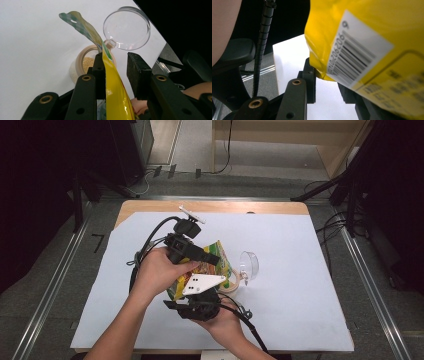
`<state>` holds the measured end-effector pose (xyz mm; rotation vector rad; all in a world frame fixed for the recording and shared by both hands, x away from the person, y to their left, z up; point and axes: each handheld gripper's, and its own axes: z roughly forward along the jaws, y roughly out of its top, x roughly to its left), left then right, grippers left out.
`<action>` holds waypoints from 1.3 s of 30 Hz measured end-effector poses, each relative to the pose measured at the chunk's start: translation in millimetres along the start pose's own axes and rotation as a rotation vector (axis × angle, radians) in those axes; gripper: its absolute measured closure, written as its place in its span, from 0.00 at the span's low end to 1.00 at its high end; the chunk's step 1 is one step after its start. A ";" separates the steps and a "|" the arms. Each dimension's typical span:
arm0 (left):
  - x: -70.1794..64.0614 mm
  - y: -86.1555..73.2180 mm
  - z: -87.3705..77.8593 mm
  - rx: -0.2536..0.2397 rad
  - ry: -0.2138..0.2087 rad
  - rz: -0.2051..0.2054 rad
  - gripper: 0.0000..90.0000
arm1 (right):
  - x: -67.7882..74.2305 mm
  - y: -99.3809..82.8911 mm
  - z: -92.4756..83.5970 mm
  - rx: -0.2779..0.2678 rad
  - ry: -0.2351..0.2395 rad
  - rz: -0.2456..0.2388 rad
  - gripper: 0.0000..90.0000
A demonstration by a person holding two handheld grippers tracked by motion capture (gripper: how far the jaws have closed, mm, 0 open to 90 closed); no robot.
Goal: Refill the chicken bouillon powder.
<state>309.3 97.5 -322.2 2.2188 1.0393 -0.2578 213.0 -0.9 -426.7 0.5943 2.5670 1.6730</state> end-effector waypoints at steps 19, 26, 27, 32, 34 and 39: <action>0.8 -0.4 -0.3 -0.002 -0.002 -0.004 0.77 | 0.7 1.0 -0.5 0.010 0.000 0.004 0.80; 0.3 -0.5 -0.9 -0.008 0.003 -0.004 0.77 | -0.9 1.5 -0.2 0.016 0.003 -0.006 0.80; 0.1 -0.6 -1.3 -0.007 0.005 -0.003 0.77 | -0.7 1.7 -0.2 0.015 0.003 -0.004 0.80; -1.0 -0.8 -3.4 -0.011 0.008 0.004 0.77 | 0.2 2.8 -0.2 0.010 0.004 -0.008 0.80; -1.6 -1.2 -3.8 -0.012 0.010 0.002 0.77 | 0.1 3.0 -0.2 0.009 0.005 -0.008 0.80; -0.5 -2.4 -5.1 -0.013 0.011 -0.001 0.77 | 0.4 3.1 1.3 0.006 0.006 -0.016 0.80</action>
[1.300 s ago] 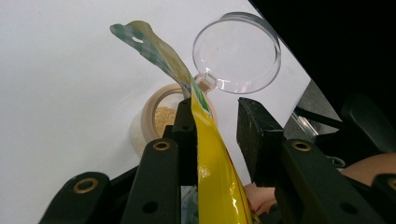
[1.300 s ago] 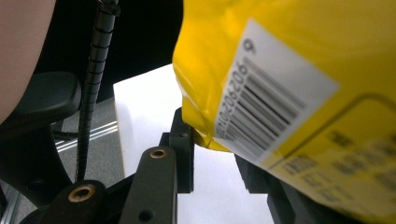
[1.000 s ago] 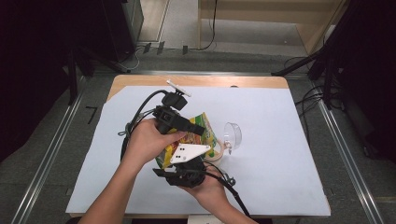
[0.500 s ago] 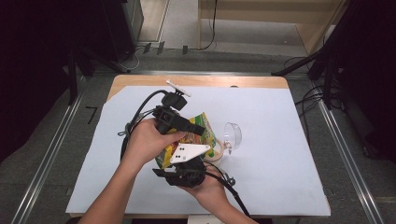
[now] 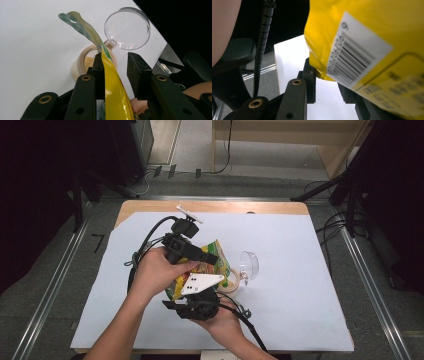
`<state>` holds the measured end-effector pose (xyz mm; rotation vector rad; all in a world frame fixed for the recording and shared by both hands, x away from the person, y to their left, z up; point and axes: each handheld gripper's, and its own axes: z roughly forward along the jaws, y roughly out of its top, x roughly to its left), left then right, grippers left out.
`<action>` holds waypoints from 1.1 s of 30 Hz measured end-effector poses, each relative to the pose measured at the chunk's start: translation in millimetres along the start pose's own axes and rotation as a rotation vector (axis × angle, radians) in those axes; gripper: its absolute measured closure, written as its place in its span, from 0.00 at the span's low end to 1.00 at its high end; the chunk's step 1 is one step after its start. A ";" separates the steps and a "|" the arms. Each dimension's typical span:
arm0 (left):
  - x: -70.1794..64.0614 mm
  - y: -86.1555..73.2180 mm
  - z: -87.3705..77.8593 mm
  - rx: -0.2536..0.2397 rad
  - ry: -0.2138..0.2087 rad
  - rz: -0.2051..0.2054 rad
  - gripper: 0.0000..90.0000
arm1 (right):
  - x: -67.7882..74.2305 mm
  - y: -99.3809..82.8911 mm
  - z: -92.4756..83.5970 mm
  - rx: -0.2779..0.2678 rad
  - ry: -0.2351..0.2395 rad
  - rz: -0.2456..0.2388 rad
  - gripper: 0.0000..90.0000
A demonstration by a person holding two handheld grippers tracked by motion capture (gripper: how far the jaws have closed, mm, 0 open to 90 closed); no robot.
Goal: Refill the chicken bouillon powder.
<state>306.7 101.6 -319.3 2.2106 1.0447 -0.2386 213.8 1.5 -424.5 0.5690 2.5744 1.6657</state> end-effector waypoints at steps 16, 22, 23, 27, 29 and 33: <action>0.2 -5.4 -4.9 -0.003 0.015 -0.009 0.77 | 2.9 1.2 4.7 -0.005 0.024 0.002 0.80; -1.5 -5.4 -3.1 -0.003 0.019 -0.001 0.78 | 2.9 -0.6 4.8 -0.009 0.022 0.010 0.80; -1.7 -5.4 -2.9 -0.001 0.017 0.000 0.78 | 3.0 -0.6 4.8 -0.009 0.022 0.010 0.80; -2.0 -5.3 -2.4 -0.001 0.015 0.001 0.78 | 3.2 -0.4 4.2 -0.010 0.016 0.011 0.80; -1.4 -5.3 -1.4 0.000 0.016 -0.001 0.79 | 3.6 -0.7 4.2 -0.012 0.017 0.015 0.80; -2.0 -5.2 0.6 0.007 0.017 0.006 0.80 | 4.1 -1.9 4.5 -0.012 0.013 0.020 0.80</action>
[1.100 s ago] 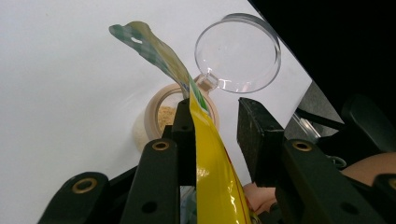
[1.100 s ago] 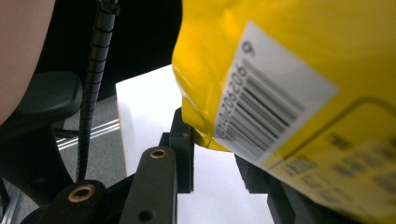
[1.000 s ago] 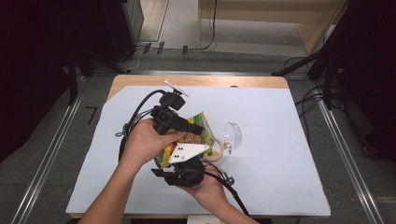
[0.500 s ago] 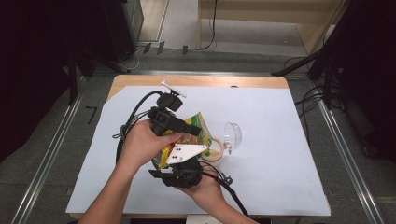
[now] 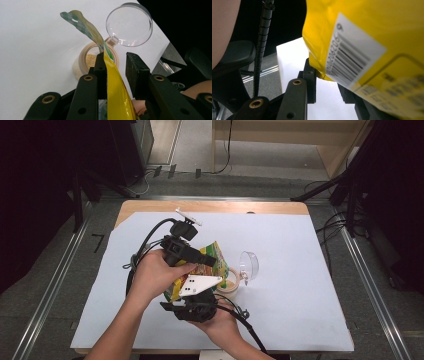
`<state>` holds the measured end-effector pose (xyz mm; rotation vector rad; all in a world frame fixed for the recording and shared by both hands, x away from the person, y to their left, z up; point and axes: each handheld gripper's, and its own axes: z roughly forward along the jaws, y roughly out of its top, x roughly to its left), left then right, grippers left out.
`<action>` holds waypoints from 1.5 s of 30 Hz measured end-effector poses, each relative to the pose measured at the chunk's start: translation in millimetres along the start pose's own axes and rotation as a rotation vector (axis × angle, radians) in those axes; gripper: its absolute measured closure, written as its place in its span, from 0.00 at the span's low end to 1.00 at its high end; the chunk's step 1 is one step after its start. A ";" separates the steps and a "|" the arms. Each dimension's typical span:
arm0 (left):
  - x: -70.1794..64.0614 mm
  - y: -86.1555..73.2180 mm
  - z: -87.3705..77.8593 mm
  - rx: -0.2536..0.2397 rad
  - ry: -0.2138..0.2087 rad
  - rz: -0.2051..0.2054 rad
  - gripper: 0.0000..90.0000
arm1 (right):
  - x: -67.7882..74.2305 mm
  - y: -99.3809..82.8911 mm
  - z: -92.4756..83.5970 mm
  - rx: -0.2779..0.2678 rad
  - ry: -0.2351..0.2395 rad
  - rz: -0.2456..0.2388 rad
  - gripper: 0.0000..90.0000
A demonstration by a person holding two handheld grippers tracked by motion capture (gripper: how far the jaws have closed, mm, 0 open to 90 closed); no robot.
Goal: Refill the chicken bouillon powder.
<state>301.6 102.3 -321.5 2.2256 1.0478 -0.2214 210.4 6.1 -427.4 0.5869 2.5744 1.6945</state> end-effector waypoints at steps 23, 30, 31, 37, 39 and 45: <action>2.5 3.6 -0.9 -0.026 -0.021 -0.014 0.80 | 0.6 4.2 -3.9 0.010 -0.002 0.027 0.80; 2.3 5.3 1.5 -0.024 -0.021 -0.008 0.80 | -0.1 3.8 -4.3 0.009 -0.013 0.038 0.80; 2.4 5.6 2.1 -0.025 -0.021 -0.007 0.80 | -0.7 3.4 -4.2 0.008 -0.016 0.034 0.80; 3.4 6.8 3.6 -0.019 -0.024 -0.011 0.81 | -1.4 2.4 -5.2 0.017 -0.013 0.051 0.80; 2.7 7.3 3.5 -0.023 -0.025 -0.012 0.81 | -1.0 2.9 -5.8 0.015 -0.016 0.049 0.80; 4.3 8.2 3.0 -0.036 -0.014 -0.007 0.81 | -2.0 3.5 -6.9 0.022 -0.022 0.041 0.80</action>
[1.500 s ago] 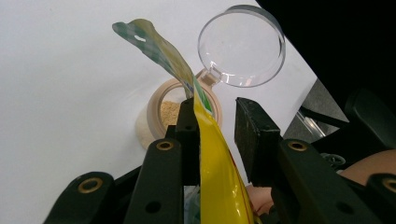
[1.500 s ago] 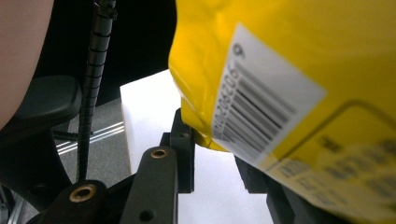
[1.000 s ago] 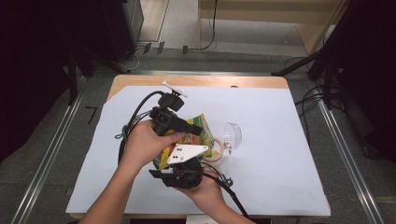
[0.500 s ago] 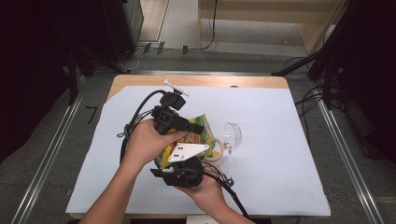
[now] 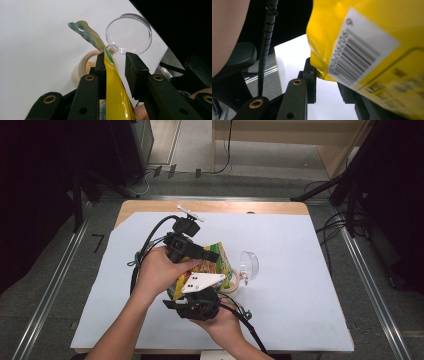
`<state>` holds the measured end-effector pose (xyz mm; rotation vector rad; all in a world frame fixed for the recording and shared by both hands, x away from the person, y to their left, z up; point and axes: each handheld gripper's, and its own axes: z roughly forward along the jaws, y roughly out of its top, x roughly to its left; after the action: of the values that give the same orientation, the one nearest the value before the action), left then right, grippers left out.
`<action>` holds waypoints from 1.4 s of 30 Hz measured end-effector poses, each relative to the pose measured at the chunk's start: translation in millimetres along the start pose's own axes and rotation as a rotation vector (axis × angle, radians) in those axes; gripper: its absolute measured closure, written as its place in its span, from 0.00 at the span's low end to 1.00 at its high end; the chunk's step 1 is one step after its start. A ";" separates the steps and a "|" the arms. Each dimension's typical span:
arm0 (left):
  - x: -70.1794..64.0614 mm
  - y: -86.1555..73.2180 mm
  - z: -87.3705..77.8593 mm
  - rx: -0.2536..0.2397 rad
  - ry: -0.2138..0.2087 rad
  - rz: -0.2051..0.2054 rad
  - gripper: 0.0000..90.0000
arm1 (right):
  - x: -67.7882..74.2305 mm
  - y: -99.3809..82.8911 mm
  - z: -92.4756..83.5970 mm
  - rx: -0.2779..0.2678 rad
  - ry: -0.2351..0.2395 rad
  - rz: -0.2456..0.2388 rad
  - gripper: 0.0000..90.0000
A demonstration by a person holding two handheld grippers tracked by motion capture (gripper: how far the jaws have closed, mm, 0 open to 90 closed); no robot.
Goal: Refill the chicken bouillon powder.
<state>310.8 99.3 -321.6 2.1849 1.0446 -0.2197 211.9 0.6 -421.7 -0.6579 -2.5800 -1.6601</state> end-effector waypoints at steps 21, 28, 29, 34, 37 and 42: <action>4.5 -0.1 0.4 0.019 -0.035 -0.028 0.80 | -1.3 1.8 -0.1 0.027 0.003 -0.023 0.80; 7.2 0.1 -1.8 0.016 -0.025 -0.037 0.80 | 0.4 3.9 -1.0 0.030 -0.004 -0.042 0.79; 8.2 0.1 -1.8 0.017 -0.027 -0.038 0.80 | 0.7 3.9 -0.9 0.031 -0.004 -0.045 0.79; 7.9 0.1 -1.0 0.013 -0.039 -0.041 0.80 | 0.5 4.1 -0.9 0.036 -0.013 -0.063 0.79; 7.1 0.2 0.2 0.012 -0.036 -0.039 0.80 | -1.2 3.4 -1.1 0.037 -0.017 -0.066 0.79; 7.4 -0.3 0.8 0.018 -0.031 -0.039 0.80 | -0.9 2.2 -0.1 0.035 -0.007 -0.059 0.79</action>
<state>315.6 103.5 -325.4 2.1723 1.0725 -0.2805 213.5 1.0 -420.0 -0.5935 -2.6521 -1.6268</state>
